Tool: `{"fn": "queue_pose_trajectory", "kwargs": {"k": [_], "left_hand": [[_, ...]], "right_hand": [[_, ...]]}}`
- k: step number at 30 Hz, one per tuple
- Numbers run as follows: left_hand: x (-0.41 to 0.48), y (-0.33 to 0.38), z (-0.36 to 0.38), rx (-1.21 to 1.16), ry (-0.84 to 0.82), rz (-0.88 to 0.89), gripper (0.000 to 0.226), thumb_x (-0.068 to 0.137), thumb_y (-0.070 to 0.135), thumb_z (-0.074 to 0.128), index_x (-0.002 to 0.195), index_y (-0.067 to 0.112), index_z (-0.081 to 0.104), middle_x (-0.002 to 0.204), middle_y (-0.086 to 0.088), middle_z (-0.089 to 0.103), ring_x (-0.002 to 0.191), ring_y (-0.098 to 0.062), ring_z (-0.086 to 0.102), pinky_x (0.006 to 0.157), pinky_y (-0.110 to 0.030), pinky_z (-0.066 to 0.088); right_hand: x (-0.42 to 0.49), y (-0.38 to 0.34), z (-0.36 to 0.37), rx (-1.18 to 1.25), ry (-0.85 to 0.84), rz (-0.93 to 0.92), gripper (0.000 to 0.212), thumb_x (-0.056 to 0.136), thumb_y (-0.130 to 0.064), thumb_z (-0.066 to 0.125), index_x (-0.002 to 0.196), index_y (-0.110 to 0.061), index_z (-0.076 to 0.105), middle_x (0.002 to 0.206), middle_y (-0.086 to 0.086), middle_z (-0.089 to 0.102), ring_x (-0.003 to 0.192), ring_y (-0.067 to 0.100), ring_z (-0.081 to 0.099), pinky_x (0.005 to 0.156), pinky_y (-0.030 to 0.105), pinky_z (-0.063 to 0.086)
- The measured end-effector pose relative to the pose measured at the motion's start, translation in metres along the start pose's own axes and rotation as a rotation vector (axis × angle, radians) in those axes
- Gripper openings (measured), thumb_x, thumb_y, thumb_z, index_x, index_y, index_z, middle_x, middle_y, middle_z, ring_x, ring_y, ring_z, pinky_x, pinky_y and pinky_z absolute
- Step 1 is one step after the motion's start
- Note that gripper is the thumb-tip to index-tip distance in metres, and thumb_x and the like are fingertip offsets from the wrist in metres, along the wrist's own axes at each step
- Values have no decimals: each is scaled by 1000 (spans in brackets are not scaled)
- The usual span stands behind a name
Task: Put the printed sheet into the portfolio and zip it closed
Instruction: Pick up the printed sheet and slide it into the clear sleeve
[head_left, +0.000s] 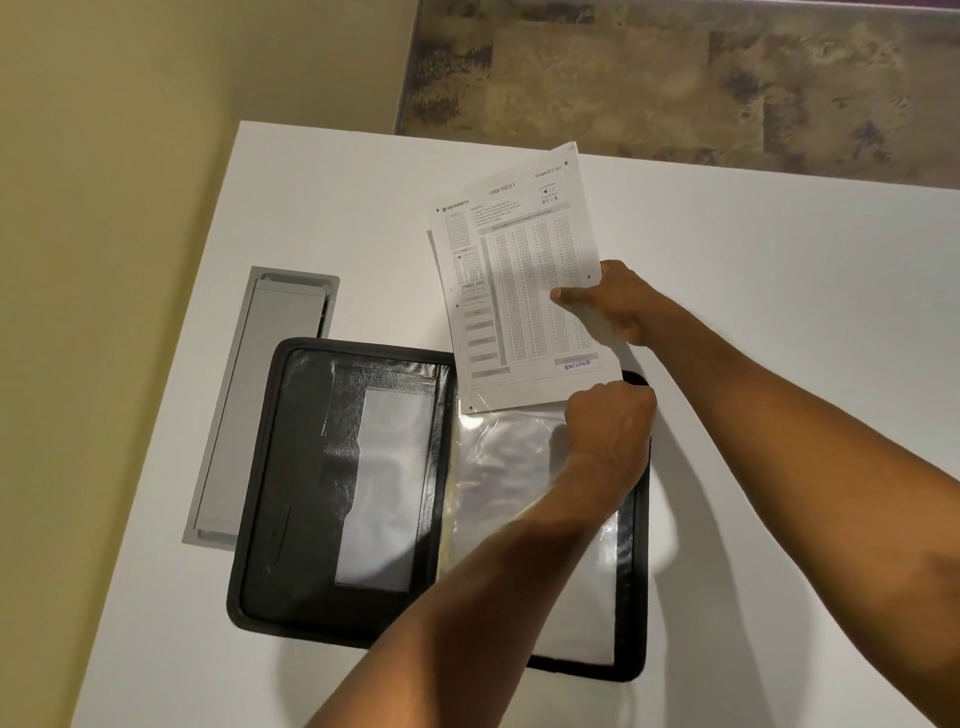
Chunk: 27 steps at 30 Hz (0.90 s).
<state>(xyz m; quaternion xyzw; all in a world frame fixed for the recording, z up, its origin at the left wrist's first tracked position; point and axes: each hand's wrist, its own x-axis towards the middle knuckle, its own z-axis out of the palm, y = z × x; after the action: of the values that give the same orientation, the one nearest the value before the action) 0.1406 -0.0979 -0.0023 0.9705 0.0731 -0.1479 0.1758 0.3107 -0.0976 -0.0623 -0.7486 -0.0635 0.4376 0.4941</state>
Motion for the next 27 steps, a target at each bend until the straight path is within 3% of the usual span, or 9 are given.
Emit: {"fn": "queue_pose_trajectory", "kwargs": {"k": [4,8,11,16,18,21,23,25,27], "left_hand": [[-4,0,0,-25,-28,13,14,86,4,72,95,15,69,75,-2,46,78,-25,71,61,-30,39],[-5,1,3,25,-108,29,21,65,10,90,71,19,71,62,0,37,55,-19,64,51,-25,32],[-6,-4,10,56,-97,64,26,54,11,95,64,17,72,56,-1,49,49,-19,58,49,-25,29],[-7,-14,12,123,-44,165,23,60,12,91,67,19,70,69,1,61,57,-18,58,50,-26,27],[-5,-19,14,136,12,229,22,62,8,88,67,17,69,72,-1,62,62,-20,59,51,-28,27],[-2,-28,20,166,136,322,14,74,1,79,73,12,70,87,-7,65,79,-27,59,57,-32,32],[0,-33,24,185,207,392,10,81,-1,73,78,8,72,102,-12,66,92,-31,56,66,-38,38],[0,-38,25,195,252,454,7,82,0,74,79,7,73,102,-13,67,94,-31,57,72,-41,41],[1,-42,26,200,258,497,7,79,4,79,78,7,73,93,-11,67,88,-29,59,72,-40,44]], "right_hand": [[-6,2,-1,53,6,22,20,91,-16,78,109,-22,72,105,-7,75,101,14,71,91,29,55],[-10,4,-4,79,4,48,13,92,-17,77,101,-25,73,98,-12,76,97,8,71,79,20,54],[-14,0,-4,98,11,68,14,93,-15,76,105,-20,72,92,-13,74,84,1,70,60,9,51],[-12,-4,-2,96,26,63,23,95,-12,73,117,-13,68,95,-7,70,75,2,68,45,7,42],[-11,-3,-2,78,29,60,22,93,-14,75,114,-14,69,96,-7,71,89,10,71,52,9,46],[-12,-3,0,55,54,59,20,95,-16,74,113,-14,67,91,-8,68,77,7,63,46,8,43],[-11,-1,2,18,69,62,25,94,-19,75,118,-13,68,91,-9,68,79,5,62,56,13,47],[-10,3,3,14,82,65,28,94,-20,75,121,-13,68,93,-9,68,81,6,63,56,13,48],[-10,6,3,27,90,71,24,95,-20,73,118,-16,67,91,-9,67,78,7,61,46,8,44]]}}
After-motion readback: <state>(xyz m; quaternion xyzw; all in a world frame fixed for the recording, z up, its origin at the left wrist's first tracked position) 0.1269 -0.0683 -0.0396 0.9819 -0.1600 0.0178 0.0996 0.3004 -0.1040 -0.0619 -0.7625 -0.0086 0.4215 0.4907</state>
